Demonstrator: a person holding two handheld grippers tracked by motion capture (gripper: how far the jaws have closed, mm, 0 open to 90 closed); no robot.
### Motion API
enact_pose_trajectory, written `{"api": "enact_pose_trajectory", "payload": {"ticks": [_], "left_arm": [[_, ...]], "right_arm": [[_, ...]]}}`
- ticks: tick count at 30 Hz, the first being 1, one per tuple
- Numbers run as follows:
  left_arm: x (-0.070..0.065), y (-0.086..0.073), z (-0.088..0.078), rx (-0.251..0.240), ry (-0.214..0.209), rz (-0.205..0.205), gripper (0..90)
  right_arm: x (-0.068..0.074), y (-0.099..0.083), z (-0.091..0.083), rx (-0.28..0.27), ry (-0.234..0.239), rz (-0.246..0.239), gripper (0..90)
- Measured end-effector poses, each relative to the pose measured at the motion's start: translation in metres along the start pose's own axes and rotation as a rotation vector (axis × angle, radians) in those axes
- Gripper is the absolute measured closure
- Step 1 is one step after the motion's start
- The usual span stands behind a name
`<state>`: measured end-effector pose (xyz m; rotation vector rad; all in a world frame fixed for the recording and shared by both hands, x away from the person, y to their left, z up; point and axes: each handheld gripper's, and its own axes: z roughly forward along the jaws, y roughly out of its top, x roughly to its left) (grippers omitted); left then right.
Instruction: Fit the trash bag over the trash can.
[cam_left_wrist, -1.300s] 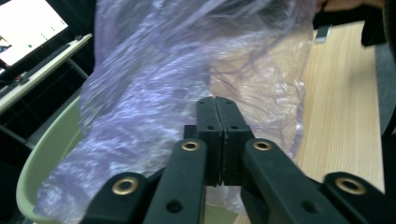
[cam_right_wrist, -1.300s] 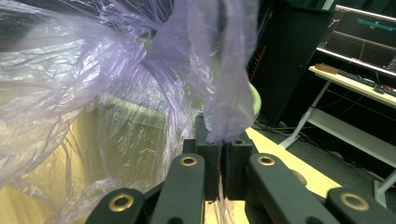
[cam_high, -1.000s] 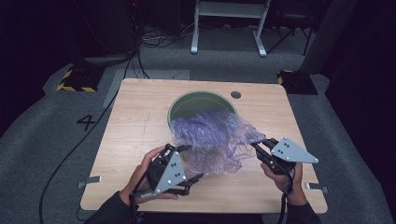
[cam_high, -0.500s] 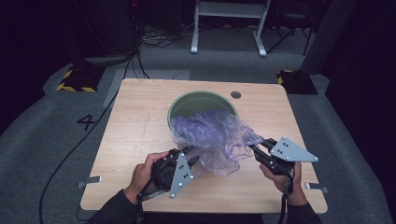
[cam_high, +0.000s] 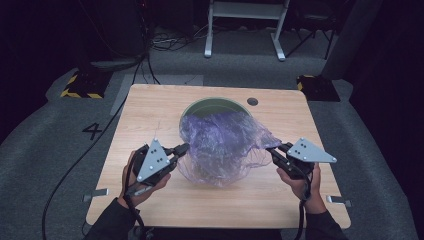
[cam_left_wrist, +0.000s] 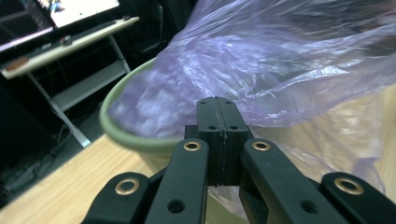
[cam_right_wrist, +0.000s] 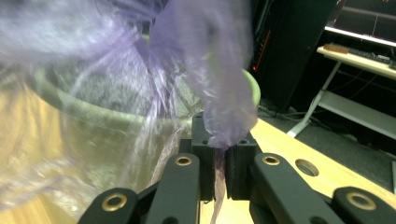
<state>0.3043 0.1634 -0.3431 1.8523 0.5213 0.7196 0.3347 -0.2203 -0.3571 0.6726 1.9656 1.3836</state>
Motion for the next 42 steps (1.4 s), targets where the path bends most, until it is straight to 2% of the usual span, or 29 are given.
{"api": "enact_pose_trajectory", "payload": {"ticks": [4, 5, 9, 14, 18, 22, 27, 29, 31, 33, 34, 36, 38, 42], "left_arm": [[0.016, -0.006, 0.007, 0.022, 0.051, -0.020, 89.7], [0.021, -0.009, 0.009, 0.025, 0.042, -0.047, 89.7], [0.035, -0.018, 0.020, 0.053, 0.054, -0.083, 89.7], [0.051, -0.029, 0.037, 0.086, 0.039, -0.140, 89.7], [0.064, -0.039, 0.051, 0.132, 0.024, -0.176, 89.7], [0.070, -0.049, 0.062, 0.176, 0.037, -0.175, 89.7], [0.076, -0.058, 0.071, 0.200, 0.042, -0.185, 89.7], [0.076, -0.059, 0.070, 0.189, 0.036, -0.188, 89.5], [0.075, -0.058, 0.065, 0.179, 0.046, -0.173, 88.2], [0.073, -0.057, 0.059, 0.172, 0.053, -0.161, 83.8], [0.072, -0.057, 0.056, 0.173, 0.060, -0.153, 79.7], [0.070, -0.057, 0.048, 0.171, 0.065, -0.137, 72.2], [0.069, -0.057, 0.040, 0.167, 0.063, -0.135, 64.3], [0.067, -0.058, 0.021, 0.130, 0.058, -0.139, 45.7]], "right_arm": [[-0.007, 0.000, 0.010, 0.027, -0.013, 0.006, 84.8], [-0.010, 0.000, 0.012, 0.032, -0.014, 0.011, 84.9], [-0.021, -0.002, 0.025, 0.069, -0.023, 0.032, 85.0], [-0.031, -0.011, 0.047, 0.135, 0.008, 0.084, 85.0], [-0.035, -0.020, 0.063, 0.189, 0.019, 0.094, 84.8], [-0.040, -0.026, 0.071, 0.198, 0.023, 0.124, 84.5], [-0.041, -0.032, 0.077, 0.210, 0.027, 0.115, 82.0], [-0.041, -0.034, 0.075, 0.190, 0.038, 0.110, 75.4], [-0.042, -0.033, 0.069, 0.175, 0.028, 0.116, 66.6], [-0.042, -0.032, 0.059, 0.131, 0.064, 0.107, 57.9], [-0.043, -0.032, 0.052, 0.104, 0.095, 0.104, 52.3], [-0.045, -0.031, 0.043, 0.082, 0.116, 0.103, 46.2], [-0.044, -0.029, 0.032, 0.056, 0.118, 0.092, 39.3], [-0.038, -0.019, 0.014, 0.014, 0.120, 0.037, 32.9]]}}
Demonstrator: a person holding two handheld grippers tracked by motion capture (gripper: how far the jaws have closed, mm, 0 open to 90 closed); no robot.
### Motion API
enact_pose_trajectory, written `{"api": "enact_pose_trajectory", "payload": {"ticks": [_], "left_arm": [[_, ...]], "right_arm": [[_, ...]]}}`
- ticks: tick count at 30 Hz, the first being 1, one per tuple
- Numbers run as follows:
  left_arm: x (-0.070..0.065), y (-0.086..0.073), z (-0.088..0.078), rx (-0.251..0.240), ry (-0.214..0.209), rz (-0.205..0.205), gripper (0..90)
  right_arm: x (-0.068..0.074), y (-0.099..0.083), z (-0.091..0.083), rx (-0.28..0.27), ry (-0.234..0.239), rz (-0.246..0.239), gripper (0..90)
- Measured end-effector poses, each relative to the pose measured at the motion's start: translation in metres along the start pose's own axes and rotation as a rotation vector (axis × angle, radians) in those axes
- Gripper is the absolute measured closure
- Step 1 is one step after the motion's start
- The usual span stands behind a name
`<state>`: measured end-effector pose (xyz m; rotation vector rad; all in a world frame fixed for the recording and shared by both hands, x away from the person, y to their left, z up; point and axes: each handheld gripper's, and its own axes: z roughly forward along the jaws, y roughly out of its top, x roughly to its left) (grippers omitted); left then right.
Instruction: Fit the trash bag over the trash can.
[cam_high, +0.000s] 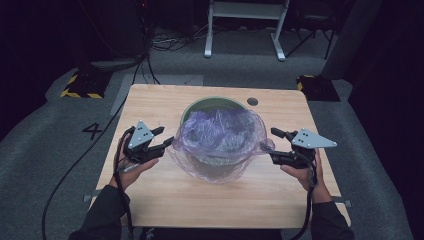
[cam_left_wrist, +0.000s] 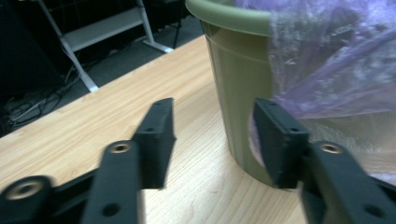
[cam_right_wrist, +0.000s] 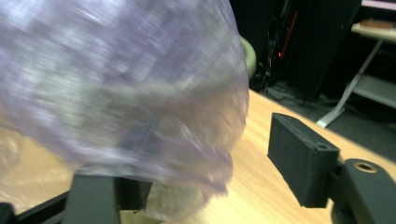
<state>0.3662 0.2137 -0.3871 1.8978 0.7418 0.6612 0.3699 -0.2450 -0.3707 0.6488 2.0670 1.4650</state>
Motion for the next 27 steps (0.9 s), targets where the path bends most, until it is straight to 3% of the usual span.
{"api": "enact_pose_trajectory", "payload": {"ticks": [2, 4, 8, 11, 13, 17, 20, 27], "left_arm": [[0.000, -0.001, -0.008, -0.024, -0.004, -0.003, 38.0], [0.000, 0.000, -0.014, -0.040, -0.034, -0.007, 32.6], [-0.006, 0.001, -0.024, -0.063, -0.081, 0.024, 23.9], [-0.011, 0.004, -0.031, -0.083, -0.107, 0.052, 19.4], [-0.014, 0.007, -0.035, -0.086, -0.097, 0.073, 17.4], [-0.014, 0.014, -0.042, -0.118, -0.138, 0.074, 17.7], [-0.018, 0.017, -0.045, -0.151, -0.143, 0.089, 19.9], [-0.027, 0.020, -0.042, -0.146, -0.166, 0.122, 19.5]], "right_arm": [[0.004, 0.005, -0.004, -0.007, 0.001, -0.014, 31.3], [0.009, 0.010, -0.009, -0.029, 0.008, -0.034, 30.9], [0.015, 0.019, -0.013, -0.062, 0.001, -0.050, 32.0], [0.021, 0.026, -0.014, -0.088, -0.010, -0.078, 41.2], [0.023, 0.032, -0.013, -0.098, -0.007, -0.090, 53.3], [0.024, 0.040, -0.010, -0.106, -0.022, -0.117, 74.4], [0.021, 0.045, -0.005, -0.103, -0.047, -0.107, 81.0], [0.020, 0.056, 0.009, -0.073, -0.078, -0.096, 87.2]]}}
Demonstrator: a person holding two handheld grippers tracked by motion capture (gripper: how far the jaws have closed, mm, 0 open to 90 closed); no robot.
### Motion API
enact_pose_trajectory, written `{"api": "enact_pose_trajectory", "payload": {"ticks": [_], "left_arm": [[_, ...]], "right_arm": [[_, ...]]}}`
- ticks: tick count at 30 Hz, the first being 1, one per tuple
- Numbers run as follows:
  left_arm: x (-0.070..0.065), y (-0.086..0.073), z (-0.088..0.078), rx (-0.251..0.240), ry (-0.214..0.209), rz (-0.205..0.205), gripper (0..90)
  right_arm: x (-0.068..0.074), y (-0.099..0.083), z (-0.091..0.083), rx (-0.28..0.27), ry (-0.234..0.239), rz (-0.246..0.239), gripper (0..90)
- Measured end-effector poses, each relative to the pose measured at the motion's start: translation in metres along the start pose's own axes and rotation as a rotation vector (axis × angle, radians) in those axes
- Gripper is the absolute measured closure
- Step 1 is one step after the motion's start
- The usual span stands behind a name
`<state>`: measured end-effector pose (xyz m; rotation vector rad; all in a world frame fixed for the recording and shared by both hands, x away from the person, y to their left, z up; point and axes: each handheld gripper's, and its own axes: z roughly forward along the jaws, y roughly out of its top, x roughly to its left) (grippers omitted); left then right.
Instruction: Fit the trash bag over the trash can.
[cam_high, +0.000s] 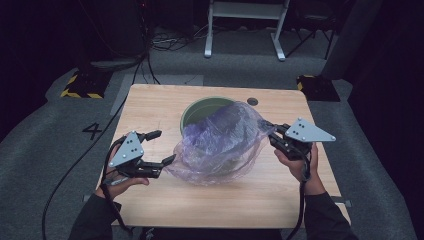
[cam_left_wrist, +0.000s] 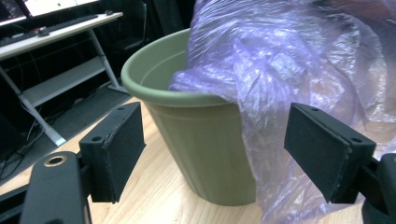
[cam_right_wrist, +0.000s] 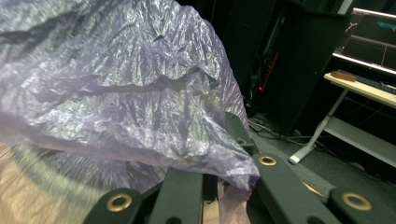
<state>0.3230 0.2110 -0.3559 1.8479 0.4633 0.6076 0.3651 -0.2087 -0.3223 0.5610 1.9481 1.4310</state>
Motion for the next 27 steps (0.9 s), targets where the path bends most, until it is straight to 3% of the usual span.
{"api": "enact_pose_trajectory", "payload": {"ticks": [5, 7, 13, 23, 27], "left_arm": [[-0.001, 0.004, 0.009, -0.005, 0.016, 0.024, 20.2], [0.002, 0.008, 0.016, 0.028, -0.027, 0.000, 19.6], [0.002, 0.034, 0.022, -0.018, -0.088, -0.013, 18.1], [-0.025, 0.074, 0.025, -0.032, -0.181, 0.065, 16.6], [-0.038, 0.085, 0.022, -0.046, -0.198, 0.090, 16.4]], "right_arm": [[0.002, 0.006, 0.013, 0.051, -0.025, -0.007, 89.3], [0.001, 0.008, 0.020, 0.073, -0.035, -0.005, 89.4], [0.000, 0.016, 0.037, 0.113, -0.052, -0.014, 89.4], [-0.002, 0.024, 0.053, 0.176, -0.086, -0.029, 89.6], [-0.003, 0.025, 0.057, 0.196, -0.094, -0.028, 89.6]]}}
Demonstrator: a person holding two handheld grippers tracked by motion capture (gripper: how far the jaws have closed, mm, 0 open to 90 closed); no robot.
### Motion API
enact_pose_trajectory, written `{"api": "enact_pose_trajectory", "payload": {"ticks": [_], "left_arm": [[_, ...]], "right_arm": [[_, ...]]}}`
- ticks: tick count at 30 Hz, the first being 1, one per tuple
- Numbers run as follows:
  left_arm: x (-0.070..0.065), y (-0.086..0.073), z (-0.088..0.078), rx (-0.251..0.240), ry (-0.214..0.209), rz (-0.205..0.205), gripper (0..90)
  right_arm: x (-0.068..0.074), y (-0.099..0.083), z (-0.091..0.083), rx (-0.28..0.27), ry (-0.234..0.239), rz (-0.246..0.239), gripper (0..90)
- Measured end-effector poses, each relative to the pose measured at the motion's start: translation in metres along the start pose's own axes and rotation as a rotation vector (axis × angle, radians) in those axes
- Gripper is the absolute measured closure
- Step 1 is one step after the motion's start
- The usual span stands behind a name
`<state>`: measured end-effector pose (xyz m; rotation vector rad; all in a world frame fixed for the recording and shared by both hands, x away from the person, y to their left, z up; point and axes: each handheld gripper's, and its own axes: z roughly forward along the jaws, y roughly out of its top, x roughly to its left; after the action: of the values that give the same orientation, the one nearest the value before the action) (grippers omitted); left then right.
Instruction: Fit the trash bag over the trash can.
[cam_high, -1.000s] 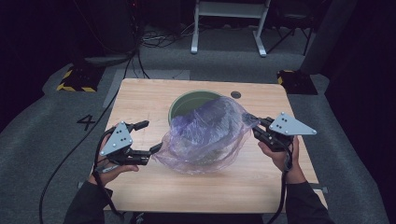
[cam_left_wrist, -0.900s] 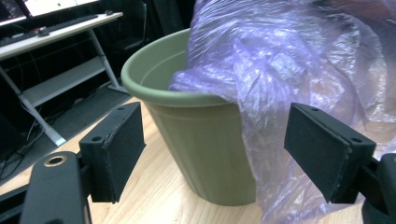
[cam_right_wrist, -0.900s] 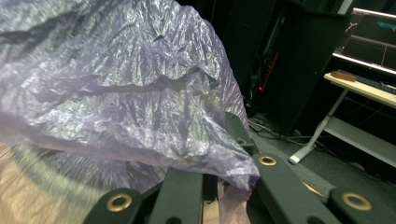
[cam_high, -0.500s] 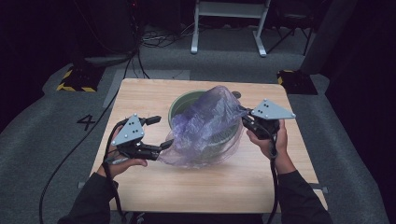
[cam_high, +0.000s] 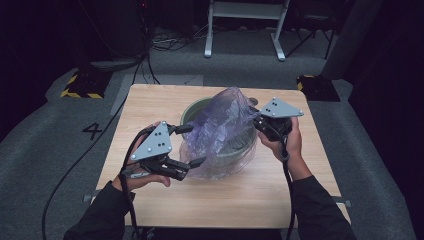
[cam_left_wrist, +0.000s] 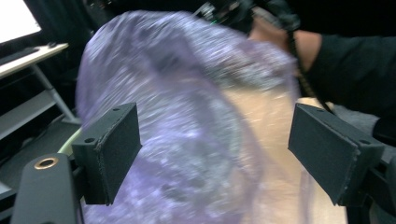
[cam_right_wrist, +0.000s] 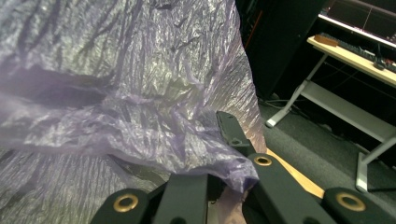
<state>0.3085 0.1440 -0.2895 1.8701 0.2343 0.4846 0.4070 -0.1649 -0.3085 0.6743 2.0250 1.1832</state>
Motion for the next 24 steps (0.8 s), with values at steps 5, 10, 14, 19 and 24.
{"api": "enact_pose_trajectory", "payload": {"ticks": [5, 10, 14, 19, 24], "left_arm": [[-0.013, 0.006, 0.007, 0.045, 0.000, 0.039, 15.2], [-0.017, 0.003, 0.024, 0.148, 0.088, 0.074, 19.5], [-0.001, -0.002, 0.029, 0.170, 0.165, 0.020, 44.7], [0.029, -0.011, 0.023, 0.154, 0.226, -0.020, 71.4], [0.052, -0.019, 0.017, 0.141, 0.246, -0.074, 82.0]], "right_arm": [[-0.001, 0.001, 0.004, 0.017, -0.007, -0.003, 88.6], [-0.002, 0.000, 0.007, 0.032, -0.004, 0.000, 87.8], [-0.002, -0.001, 0.007, 0.035, 0.003, 0.001, 87.7], [-0.004, -0.004, 0.009, 0.053, 0.005, -0.004, 86.8], [-0.009, -0.008, 0.015, 0.079, -0.016, -0.014, 86.1]]}}
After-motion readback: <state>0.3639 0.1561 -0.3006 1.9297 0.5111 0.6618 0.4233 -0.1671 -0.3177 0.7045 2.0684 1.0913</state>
